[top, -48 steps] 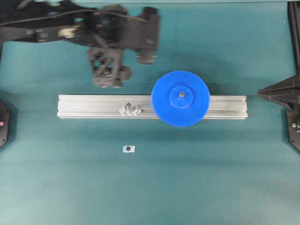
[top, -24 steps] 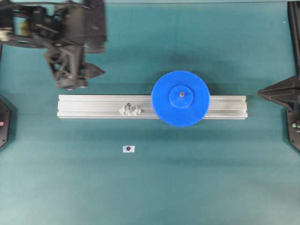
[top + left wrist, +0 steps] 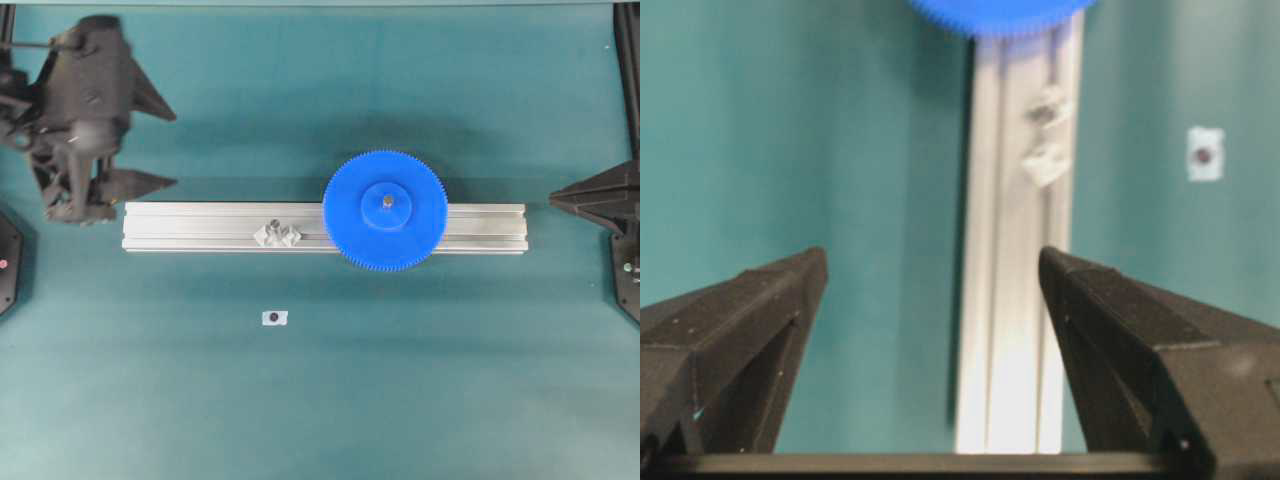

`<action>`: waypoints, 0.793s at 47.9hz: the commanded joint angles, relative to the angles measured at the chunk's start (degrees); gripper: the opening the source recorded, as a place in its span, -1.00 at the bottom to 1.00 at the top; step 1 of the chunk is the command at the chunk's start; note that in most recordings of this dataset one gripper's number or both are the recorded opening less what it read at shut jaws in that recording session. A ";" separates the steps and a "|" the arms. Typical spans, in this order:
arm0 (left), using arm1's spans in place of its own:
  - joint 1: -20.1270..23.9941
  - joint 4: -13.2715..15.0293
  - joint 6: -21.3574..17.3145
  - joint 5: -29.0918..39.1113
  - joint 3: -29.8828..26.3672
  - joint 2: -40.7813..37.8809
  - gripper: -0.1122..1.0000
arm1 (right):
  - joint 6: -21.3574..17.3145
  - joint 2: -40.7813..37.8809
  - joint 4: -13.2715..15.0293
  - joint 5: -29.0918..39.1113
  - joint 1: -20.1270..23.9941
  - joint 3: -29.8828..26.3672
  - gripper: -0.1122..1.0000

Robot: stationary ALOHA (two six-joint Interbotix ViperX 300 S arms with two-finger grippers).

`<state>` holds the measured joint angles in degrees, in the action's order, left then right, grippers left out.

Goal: Insert the large gear onto the shaft.

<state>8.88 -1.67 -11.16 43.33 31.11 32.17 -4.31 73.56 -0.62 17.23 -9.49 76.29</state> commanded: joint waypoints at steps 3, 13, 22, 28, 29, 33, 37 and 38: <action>-1.32 -0.18 0.26 -6.24 2.37 4.22 0.77 | -0.53 -0.44 0.09 -0.53 -0.18 -0.62 -0.62; -2.64 -0.18 3.34 -13.27 8.44 10.28 0.77 | -0.53 -0.44 0.09 -0.53 -0.09 -0.62 -0.62; -4.39 -0.09 4.22 -15.03 12.30 12.74 0.72 | -0.53 -0.44 0.09 -0.70 -0.18 -0.53 -0.62; -5.01 -0.09 4.48 -19.69 15.82 15.29 0.67 | -0.53 -0.35 0.09 -1.41 -0.09 -0.35 -0.62; -5.01 -0.09 4.66 -20.48 16.52 15.82 0.66 | -0.53 -0.35 0.09 -1.58 -0.18 -0.26 -0.62; -5.27 -0.09 6.06 -22.41 19.51 18.37 0.65 | -0.53 -0.35 0.09 -2.20 -0.18 0.00 -0.62; -5.80 -0.09 7.91 -22.50 21.27 20.57 0.65 | -0.62 -0.35 0.00 -2.46 -0.18 0.09 -0.62; -5.98 -0.09 8.35 -22.59 21.71 21.09 0.65 | -0.62 -0.35 0.00 -2.55 -0.18 0.18 -0.62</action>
<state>3.69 -1.76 -3.78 21.62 52.21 51.77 -4.31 73.65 -0.62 15.64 -9.49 76.99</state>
